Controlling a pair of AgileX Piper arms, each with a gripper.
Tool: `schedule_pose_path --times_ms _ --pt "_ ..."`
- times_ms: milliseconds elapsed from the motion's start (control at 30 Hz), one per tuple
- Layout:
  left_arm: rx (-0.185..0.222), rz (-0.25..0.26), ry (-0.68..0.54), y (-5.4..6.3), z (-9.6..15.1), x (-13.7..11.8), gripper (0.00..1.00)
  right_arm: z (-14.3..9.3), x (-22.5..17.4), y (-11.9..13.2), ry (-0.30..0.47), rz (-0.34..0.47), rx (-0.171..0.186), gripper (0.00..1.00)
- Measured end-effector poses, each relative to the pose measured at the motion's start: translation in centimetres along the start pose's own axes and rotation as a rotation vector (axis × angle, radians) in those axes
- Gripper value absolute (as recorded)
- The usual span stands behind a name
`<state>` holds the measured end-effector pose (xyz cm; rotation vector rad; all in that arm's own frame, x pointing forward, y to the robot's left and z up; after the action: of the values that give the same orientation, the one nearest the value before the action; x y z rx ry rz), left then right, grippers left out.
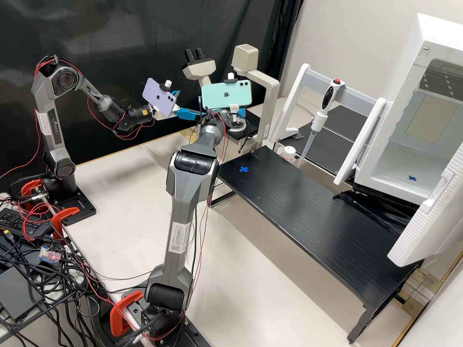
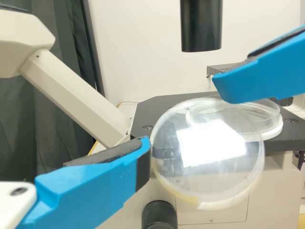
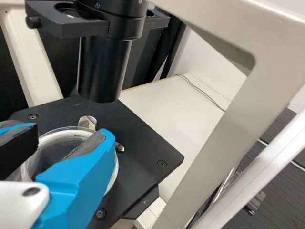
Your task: Move the petri dish to the bench
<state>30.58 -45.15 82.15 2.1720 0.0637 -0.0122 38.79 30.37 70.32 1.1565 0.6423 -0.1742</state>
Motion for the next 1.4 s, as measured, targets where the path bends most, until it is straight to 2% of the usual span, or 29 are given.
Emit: schedule_pose_path --times_ms 700,733,833,867,900,1000,1133,1267,1400 --pt "0.000 0.000 0.000 0.0 0.0 0.0 1.00 0.2 -1.3 -0.8 -0.013 -0.031 0.003 1.00" --pt "0.000 0.000 0.000 0.0 0.0 0.0 1.00 0.2 -1.4 -0.8 -0.008 -0.031 0.013 1.00" --pt "0.000 0.000 0.000 0.0 0.0 0.0 1.00 0.1 -1.9 -1.5 0.032 -0.047 0.116 1.00" --pt "0.000 0.000 0.000 0.0 0.0 0.0 1.00 0.1 -2.1 -1.8 0.051 -0.052 0.160 1.00" --pt "0.000 0.000 0.000 0.0 0.0 0.0 1.00 0.2 -2.2 -2.1 0.060 -0.055 0.184 1.00" --pt "0.000 0.000 0.000 0.0 0.0 0.0 1.00 0.2 -2.7 -2.6 0.106 -0.036 0.218 1.00" --pt "0.000 0.000 0.000 0.0 0.0 0.0 1.00 0.1 -3.5 -2.9 0.156 0.032 0.235 1.00" --pt "0.000 0.000 0.000 0.0 0.0 0.0 1.00 -0.6 -3.9 -3.1 0.205 0.148 0.193 1.00" --pt "0.000 0.000 0.000 0.0 0.0 0.0 1.00 -0.8 -4.2 -3.4 0.186 0.250 0.125 1.00"
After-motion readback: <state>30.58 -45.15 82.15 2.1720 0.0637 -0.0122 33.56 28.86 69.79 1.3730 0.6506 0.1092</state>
